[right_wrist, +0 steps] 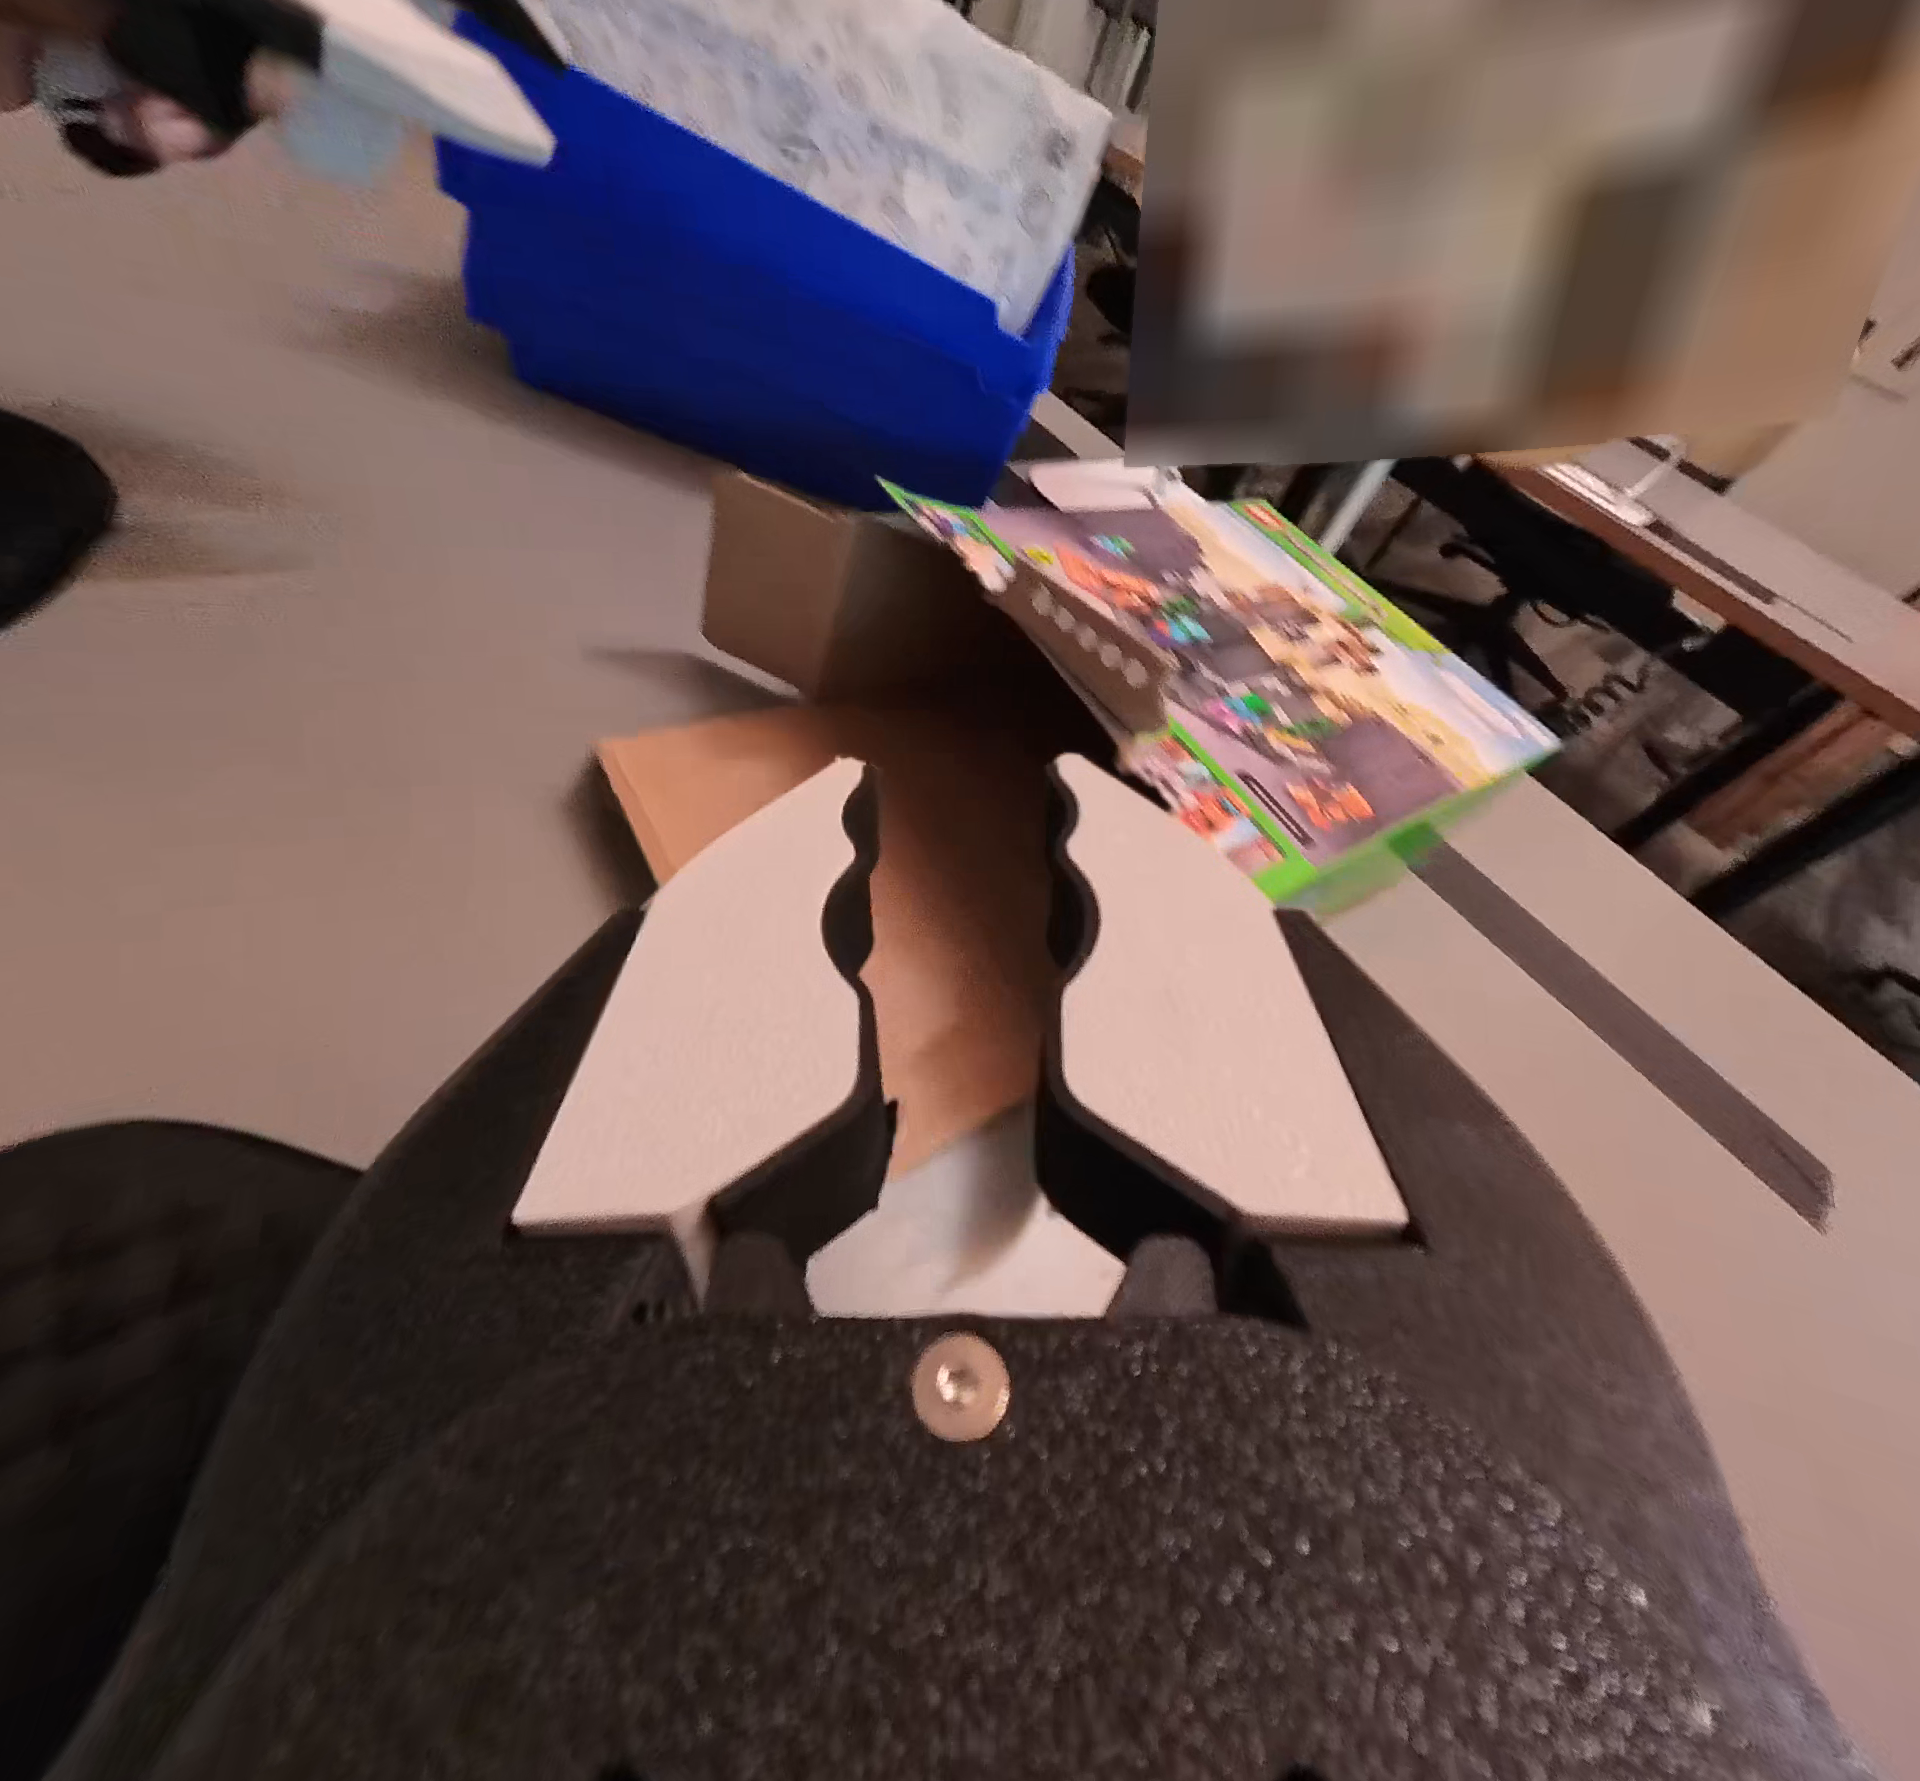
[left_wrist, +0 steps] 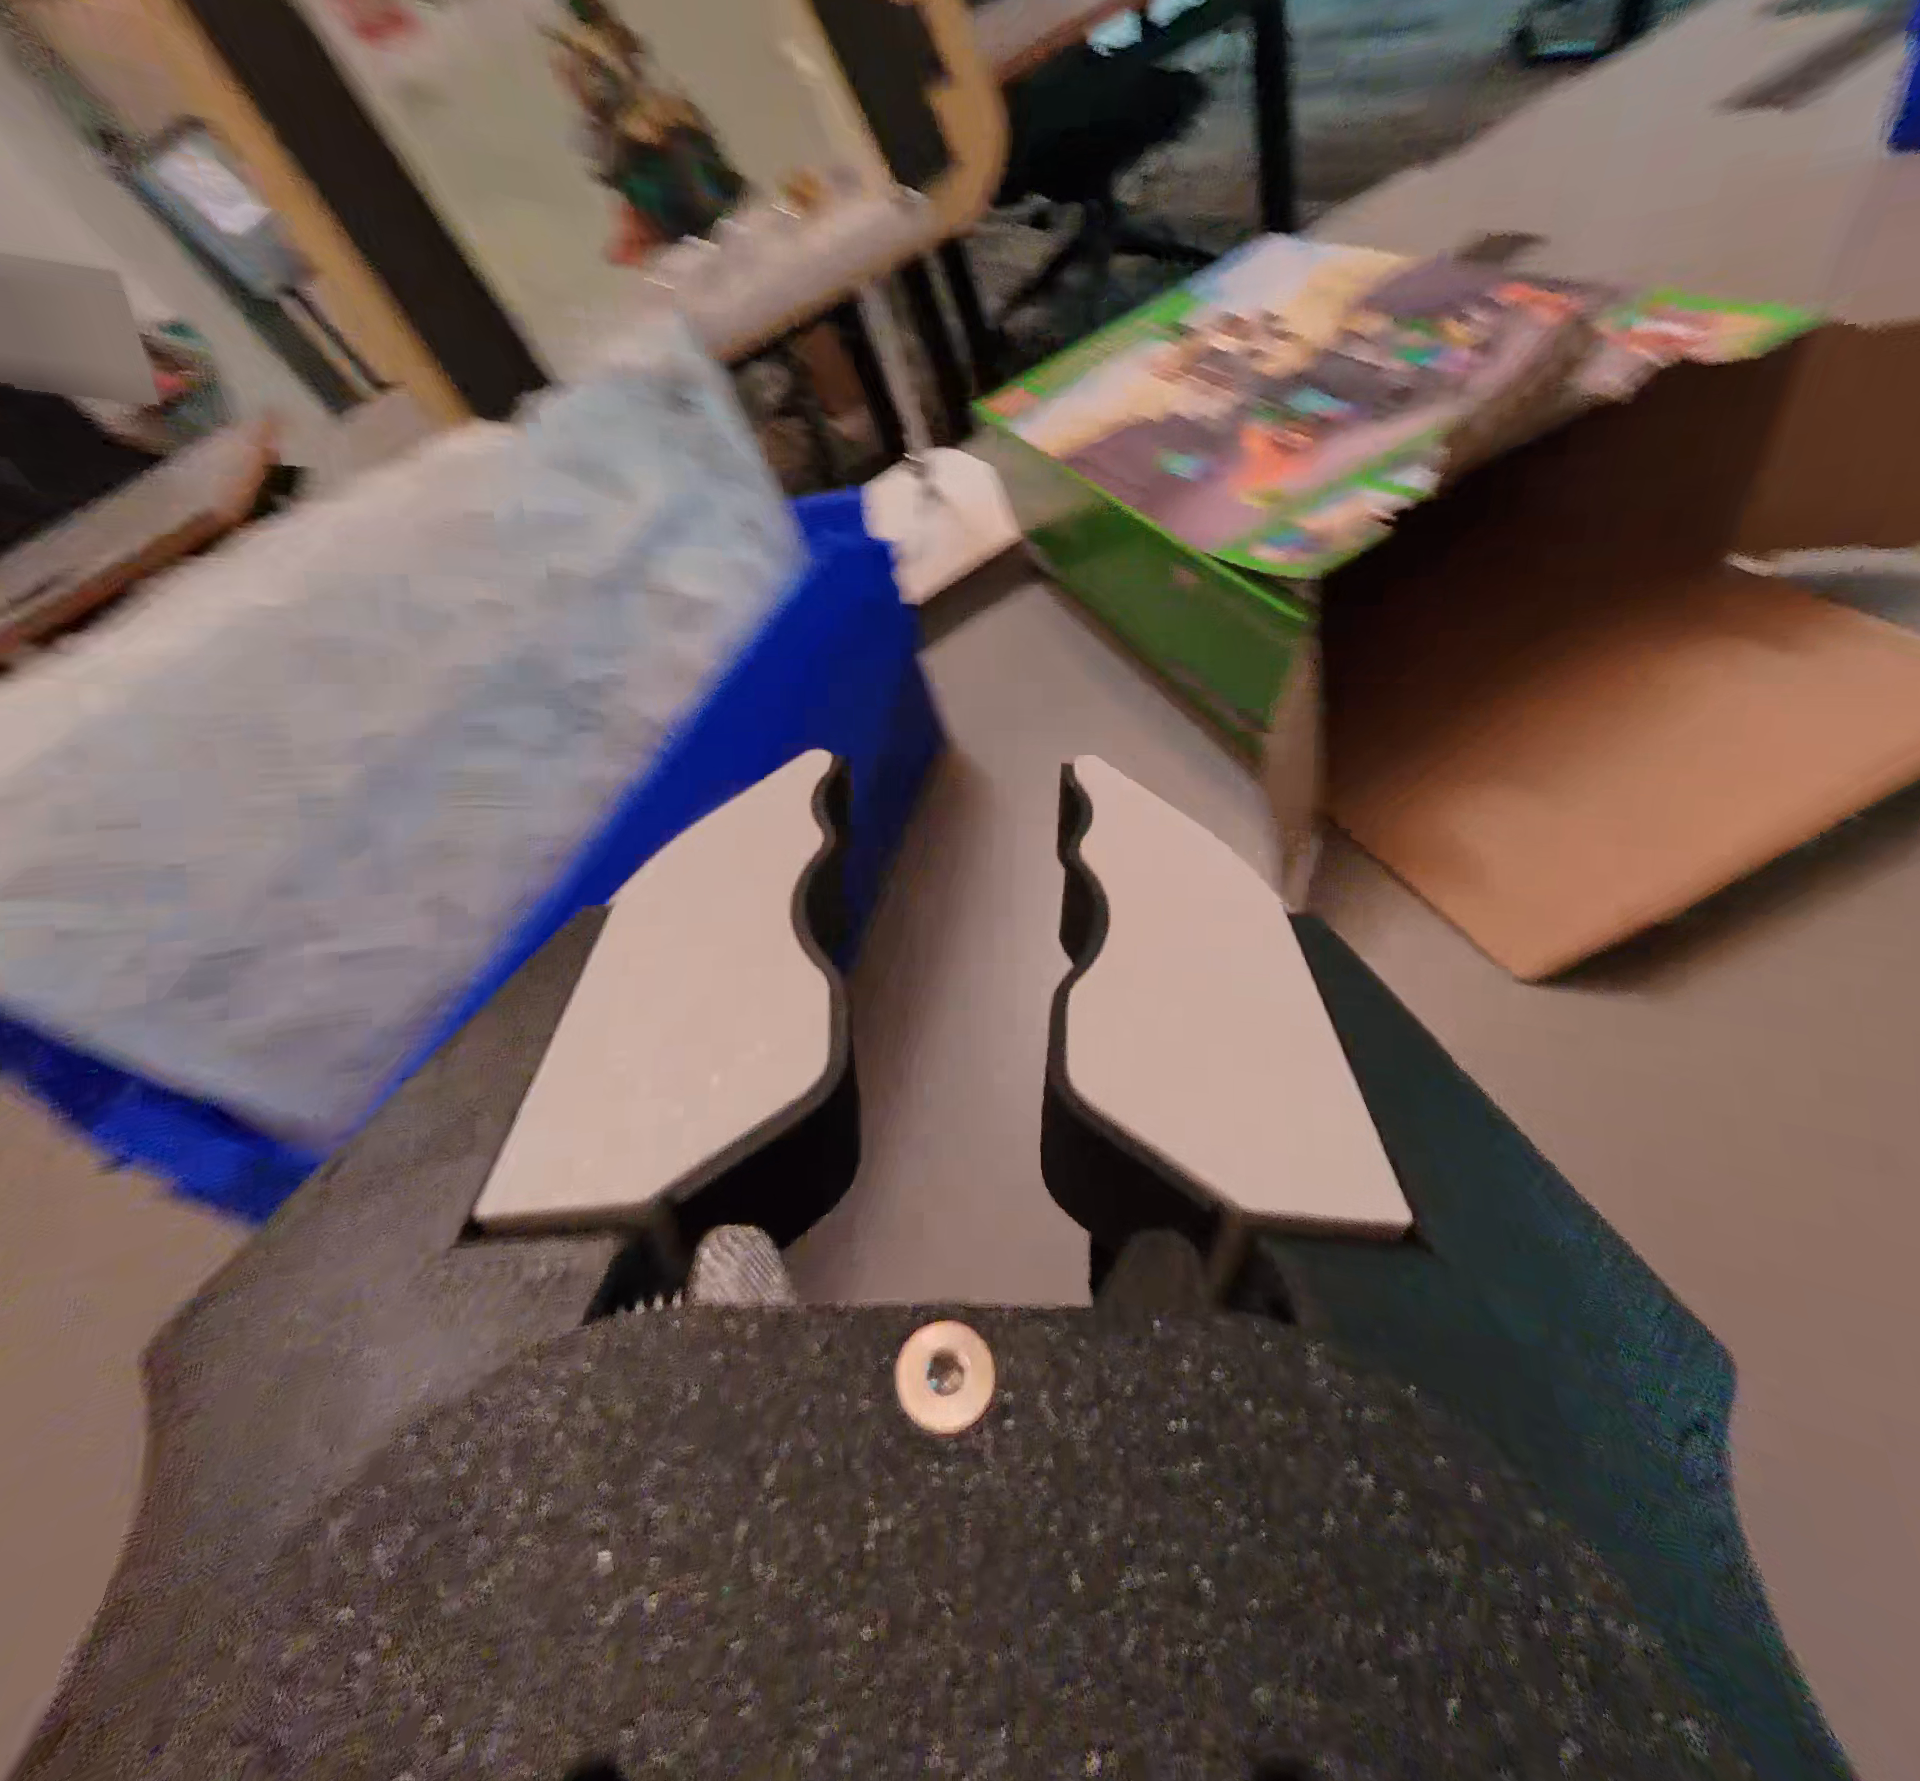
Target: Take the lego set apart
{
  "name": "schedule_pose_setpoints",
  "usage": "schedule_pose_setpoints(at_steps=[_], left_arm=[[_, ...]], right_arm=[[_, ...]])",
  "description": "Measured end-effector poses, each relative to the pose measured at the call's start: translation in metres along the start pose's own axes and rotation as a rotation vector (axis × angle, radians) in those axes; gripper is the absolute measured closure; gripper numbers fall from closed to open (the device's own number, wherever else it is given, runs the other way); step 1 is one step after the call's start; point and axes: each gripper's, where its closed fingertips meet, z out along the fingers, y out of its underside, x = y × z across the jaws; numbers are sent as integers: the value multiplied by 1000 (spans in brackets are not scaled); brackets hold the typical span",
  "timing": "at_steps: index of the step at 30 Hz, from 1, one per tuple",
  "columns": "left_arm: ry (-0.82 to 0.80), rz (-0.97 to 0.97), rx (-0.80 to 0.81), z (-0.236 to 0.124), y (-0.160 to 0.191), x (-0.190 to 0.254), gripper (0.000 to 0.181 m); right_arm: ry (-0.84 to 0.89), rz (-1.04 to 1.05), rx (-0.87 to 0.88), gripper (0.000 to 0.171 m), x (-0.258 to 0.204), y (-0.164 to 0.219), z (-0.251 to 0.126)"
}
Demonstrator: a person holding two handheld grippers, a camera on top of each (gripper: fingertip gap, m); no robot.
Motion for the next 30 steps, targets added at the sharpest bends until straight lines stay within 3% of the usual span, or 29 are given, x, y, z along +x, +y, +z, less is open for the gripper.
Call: schedule_pose_setpoints(at_steps=[5,9,12,16,21,25,30], left_arm=[[-206,34,-125,-24,0,-125,129],[-160,-17,-271,-15,39,-169,132],[-47,-88,-261,0,55,-159,149],[-70,15,-208,15,53,-154,168],[-57,121,-210,30,47,-150,157],[5,135,-181,39,49,-144,179],[-20,145,-105,37,29,-144,181]], right_arm=[[-49,-18,58,147,-20,-12,19],[-68,-24,53,155,-28,-3,24],[-77,-3,37,156,-27,6,24],[-85,49,43,159,-24,11,24],[-95,60,31,159,-26,14,28],[-102,41,13,159,-31,18,29],[-116,42,-7,159,-34,24,32]])
